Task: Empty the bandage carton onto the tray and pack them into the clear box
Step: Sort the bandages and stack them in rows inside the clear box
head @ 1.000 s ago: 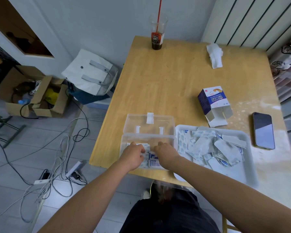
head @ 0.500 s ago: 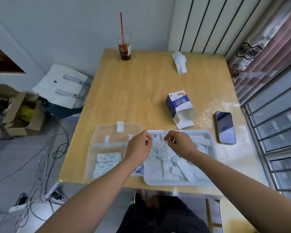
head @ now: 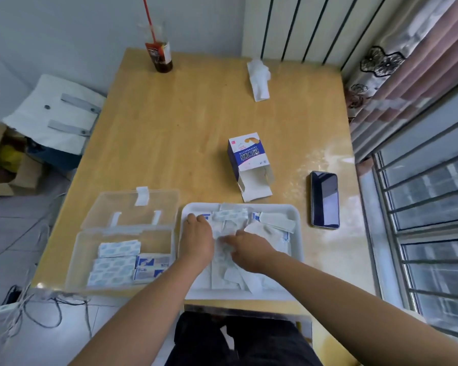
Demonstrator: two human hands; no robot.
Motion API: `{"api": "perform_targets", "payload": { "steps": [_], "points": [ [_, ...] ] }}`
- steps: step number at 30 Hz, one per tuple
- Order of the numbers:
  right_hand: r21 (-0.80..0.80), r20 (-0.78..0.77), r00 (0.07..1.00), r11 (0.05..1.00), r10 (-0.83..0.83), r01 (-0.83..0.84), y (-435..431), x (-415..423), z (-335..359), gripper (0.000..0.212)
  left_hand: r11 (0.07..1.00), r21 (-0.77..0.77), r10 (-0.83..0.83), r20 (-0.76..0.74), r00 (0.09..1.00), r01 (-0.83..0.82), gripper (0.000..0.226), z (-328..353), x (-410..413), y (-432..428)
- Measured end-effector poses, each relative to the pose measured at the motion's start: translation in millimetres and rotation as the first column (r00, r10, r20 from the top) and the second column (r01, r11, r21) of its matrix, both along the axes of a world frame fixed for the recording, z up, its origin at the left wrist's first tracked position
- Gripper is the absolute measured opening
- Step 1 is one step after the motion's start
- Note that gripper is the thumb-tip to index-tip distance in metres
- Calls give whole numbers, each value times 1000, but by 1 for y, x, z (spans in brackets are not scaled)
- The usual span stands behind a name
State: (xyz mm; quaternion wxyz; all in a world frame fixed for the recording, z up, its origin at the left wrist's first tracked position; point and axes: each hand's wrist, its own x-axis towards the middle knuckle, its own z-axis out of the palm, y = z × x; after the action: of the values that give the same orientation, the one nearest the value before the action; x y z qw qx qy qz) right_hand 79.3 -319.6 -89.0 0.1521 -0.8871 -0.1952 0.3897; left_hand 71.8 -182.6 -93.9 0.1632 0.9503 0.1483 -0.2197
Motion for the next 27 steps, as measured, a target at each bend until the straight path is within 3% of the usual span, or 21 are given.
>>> {"api": "perform_targets", "payload": {
  "steps": [3,8,13,17,20,24,27],
  "points": [
    [11,40,999,999,-34,33,-9,2,-4,45,999,32,-21,34,999,20,27,-6,-1,-1],
    [113,25,983,978,-181,177,-14,16,-5,35,987,-42,159,75,984,-156,41,-9,-6,-10],
    [153,-157,942,935,-297,320,-5,25,-5,33,976,-34,217,7,976,-217,52,-18,-7,-9],
    [156,-334,848,863,-412,481,1,27,-7,33,975,-30,219,-14,976,-219,43,-21,-4,-7],
    [146,-408,773,801,-485,580,4,29,-9,33,978,-52,202,15,979,-201,24,-22,-4,-2],
    [183,-465,706,722,-534,667,5,28,-13,34,914,-240,329,-30,944,-326,37,-19,-8,8],
    [268,-487,695,668,-528,695,6,25,-12,20,715,-549,442,-124,889,-432,13,-13,-9,12]
  ]
}}
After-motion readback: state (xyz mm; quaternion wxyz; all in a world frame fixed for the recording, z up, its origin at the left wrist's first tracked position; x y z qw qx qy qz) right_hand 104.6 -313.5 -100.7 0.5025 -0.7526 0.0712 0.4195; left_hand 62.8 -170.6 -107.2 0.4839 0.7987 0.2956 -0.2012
